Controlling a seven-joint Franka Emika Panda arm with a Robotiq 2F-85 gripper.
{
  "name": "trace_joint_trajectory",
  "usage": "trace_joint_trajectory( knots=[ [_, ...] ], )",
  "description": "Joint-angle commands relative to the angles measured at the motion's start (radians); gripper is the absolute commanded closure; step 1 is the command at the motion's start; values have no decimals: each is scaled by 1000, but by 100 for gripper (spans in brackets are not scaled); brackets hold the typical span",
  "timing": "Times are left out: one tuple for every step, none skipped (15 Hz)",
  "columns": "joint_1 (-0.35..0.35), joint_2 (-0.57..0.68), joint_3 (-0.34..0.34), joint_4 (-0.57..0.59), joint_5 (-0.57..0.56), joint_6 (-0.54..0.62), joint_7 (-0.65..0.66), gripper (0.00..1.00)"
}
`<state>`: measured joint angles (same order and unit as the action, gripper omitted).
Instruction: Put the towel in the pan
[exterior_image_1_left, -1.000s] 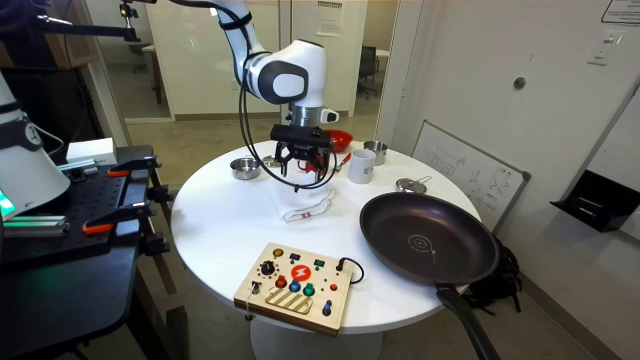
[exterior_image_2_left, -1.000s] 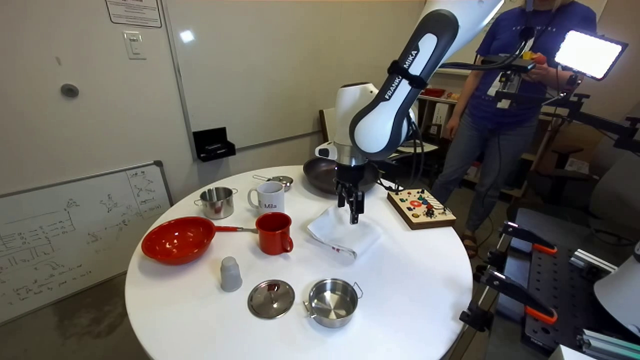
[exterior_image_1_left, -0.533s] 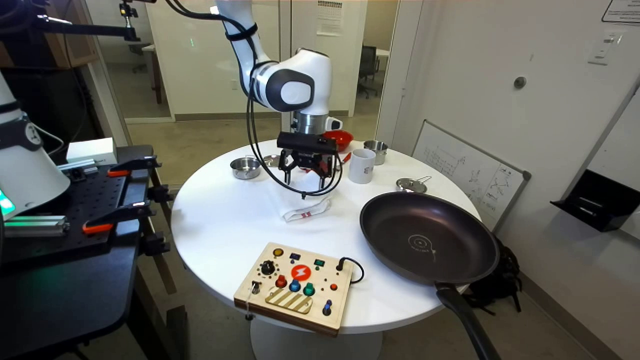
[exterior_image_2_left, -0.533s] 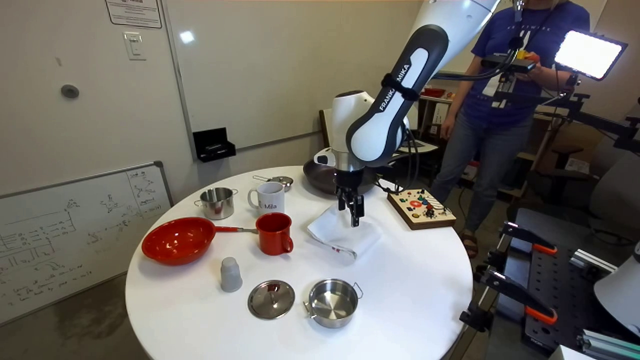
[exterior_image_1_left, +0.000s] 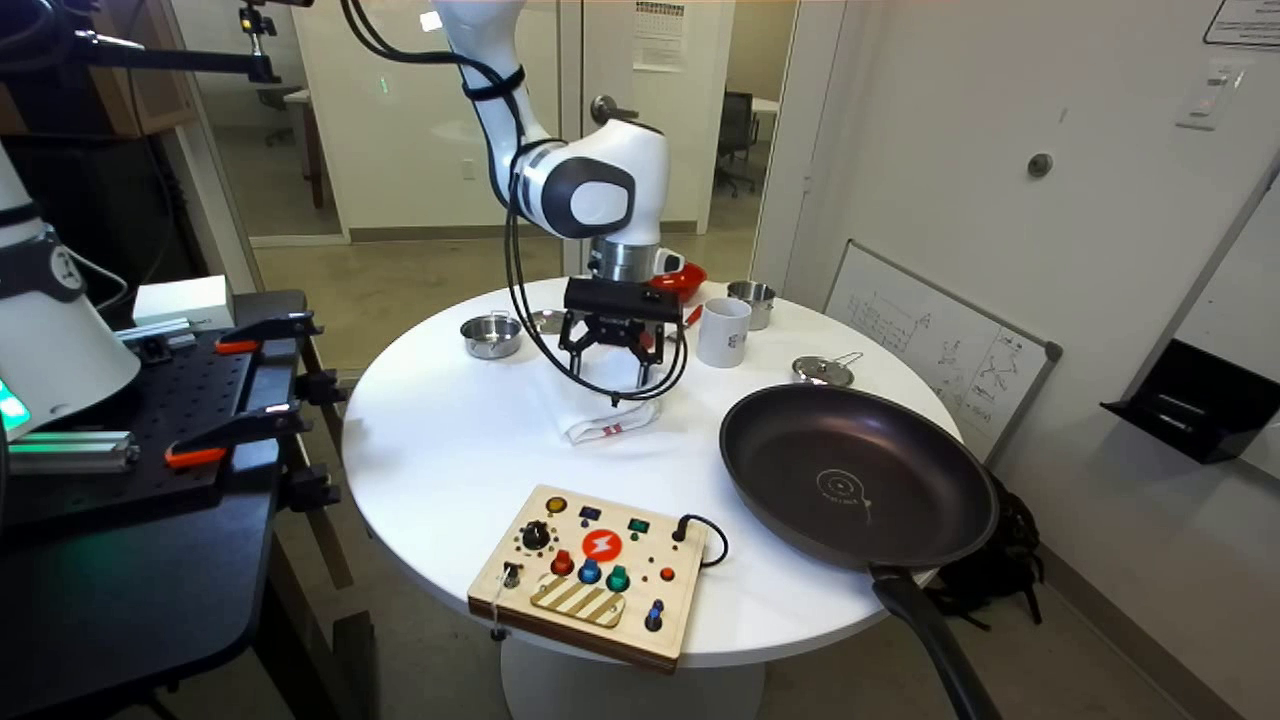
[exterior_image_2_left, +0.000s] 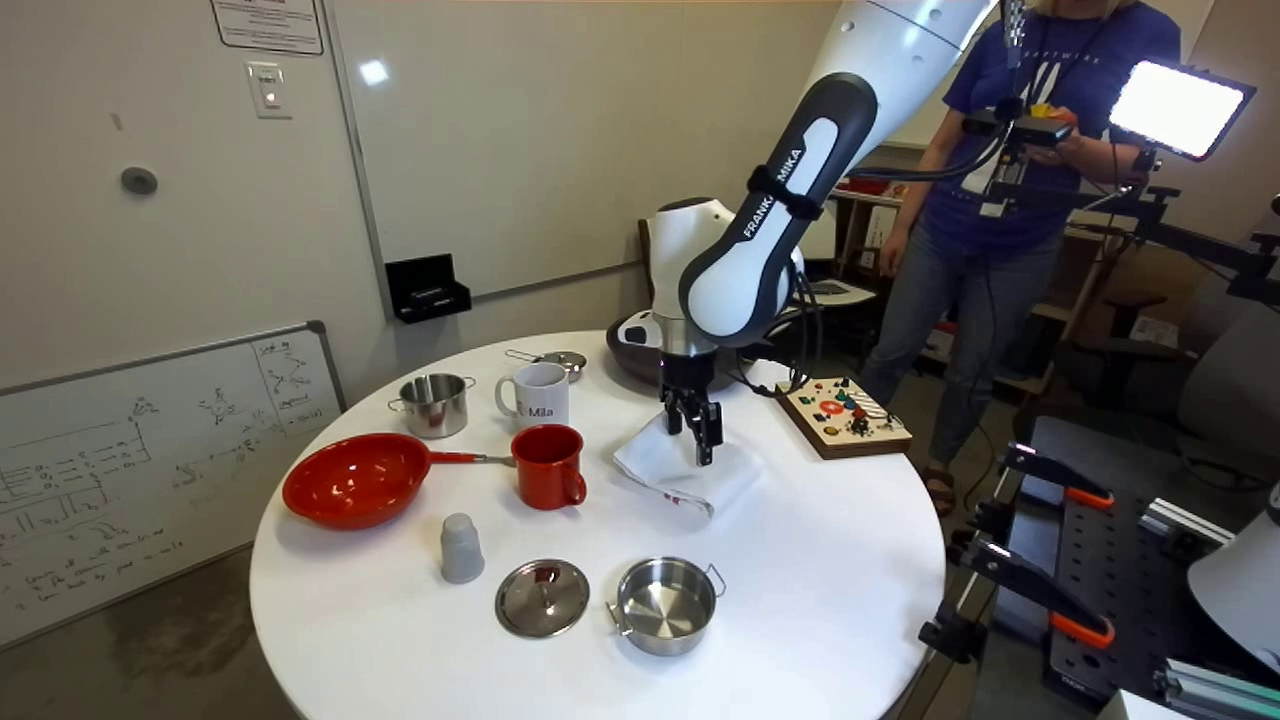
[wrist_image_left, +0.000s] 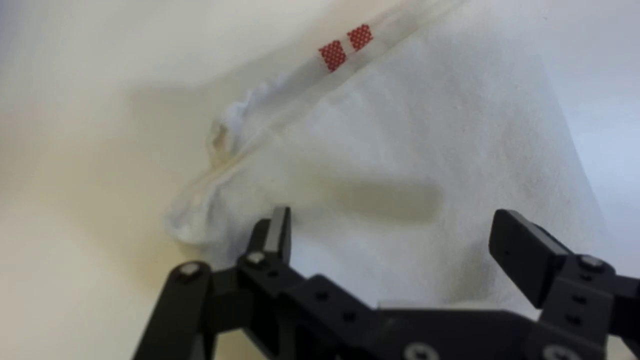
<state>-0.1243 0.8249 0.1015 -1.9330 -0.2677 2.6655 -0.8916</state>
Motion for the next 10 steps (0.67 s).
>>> trace_joint_trajectory(
  knots=[
    [12, 48, -4, 69, -9, -50, -22, 0],
    [12, 57, -3, 78, -9, -57, -26, 0],
    [14, 66, -5, 88, -9, -62, -27, 0],
    [14, 73, -5, 97, -9, -65, -29, 0],
    [12, 80, -2, 105, -7, -68, -34, 0],
    [13, 88, -3, 113, -8, -72, -34, 0],
    [13, 94, -3, 121, -7, -75, -35, 0],
    [13, 99, -2, 128, -6, -79, -35, 0],
    [15, 105, -5, 136, -6, -83, -31, 0],
    [14, 108, -3, 141, -5, -88, -33, 0]
  ],
)
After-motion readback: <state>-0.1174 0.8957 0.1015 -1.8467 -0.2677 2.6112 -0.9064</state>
